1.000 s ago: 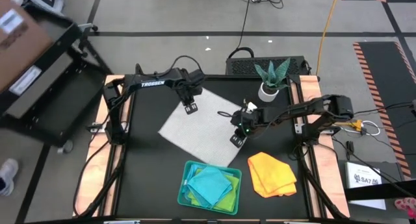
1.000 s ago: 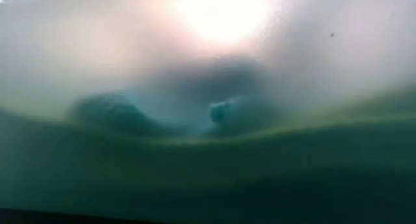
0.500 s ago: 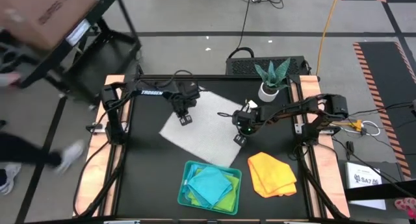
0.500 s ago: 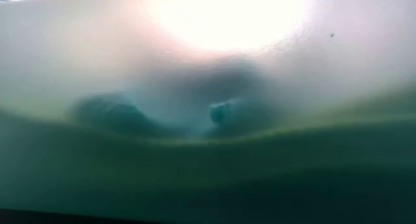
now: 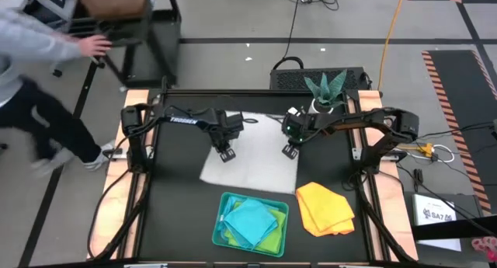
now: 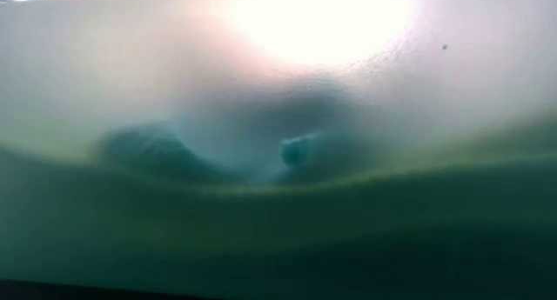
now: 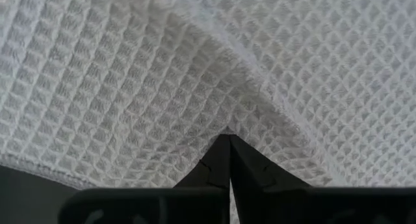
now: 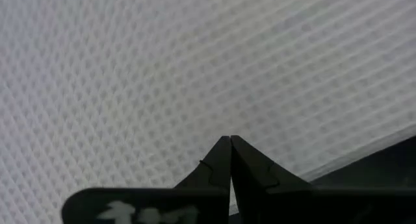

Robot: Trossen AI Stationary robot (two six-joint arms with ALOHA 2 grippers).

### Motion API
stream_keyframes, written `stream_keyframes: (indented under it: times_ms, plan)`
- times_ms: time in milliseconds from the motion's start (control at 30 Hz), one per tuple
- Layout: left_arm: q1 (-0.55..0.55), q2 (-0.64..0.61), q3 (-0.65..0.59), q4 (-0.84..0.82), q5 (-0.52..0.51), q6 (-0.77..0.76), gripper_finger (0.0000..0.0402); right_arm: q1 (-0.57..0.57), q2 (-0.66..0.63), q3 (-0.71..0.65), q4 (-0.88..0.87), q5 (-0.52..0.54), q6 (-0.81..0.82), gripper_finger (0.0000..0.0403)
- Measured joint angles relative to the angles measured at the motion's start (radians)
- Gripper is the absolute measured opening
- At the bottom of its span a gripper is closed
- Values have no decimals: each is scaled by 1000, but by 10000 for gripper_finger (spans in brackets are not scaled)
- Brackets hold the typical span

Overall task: Fold microfiber towels
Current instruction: Fold the gray microfiber cloth

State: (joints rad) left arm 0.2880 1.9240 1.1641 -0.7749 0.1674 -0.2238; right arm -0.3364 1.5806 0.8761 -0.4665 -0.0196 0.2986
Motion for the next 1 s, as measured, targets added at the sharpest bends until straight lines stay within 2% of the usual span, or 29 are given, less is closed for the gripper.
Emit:
stream_keyframes:
  times_ms: [300,433,533,700,833,1000]
  plan:
    - [-40,-15,24,7,-46,-74,16,-55,-104,0,1,-22,-11,0]
    - [-26,-62,49,22,-171,-74,5,-55,-142,0,2,-65,59,0]
    - [12,-129,59,32,-241,-83,4,-62,-149,0,1,-63,80,0]
    - [93,-206,57,-11,-252,-96,22,-100,-149,0,12,-62,82,0]
    - [152,-253,59,-15,-324,-85,25,-134,-149,0,14,-63,82,0]
    - [251,-252,60,-8,-294,-77,26,-170,-149,0,33,-99,59,0]
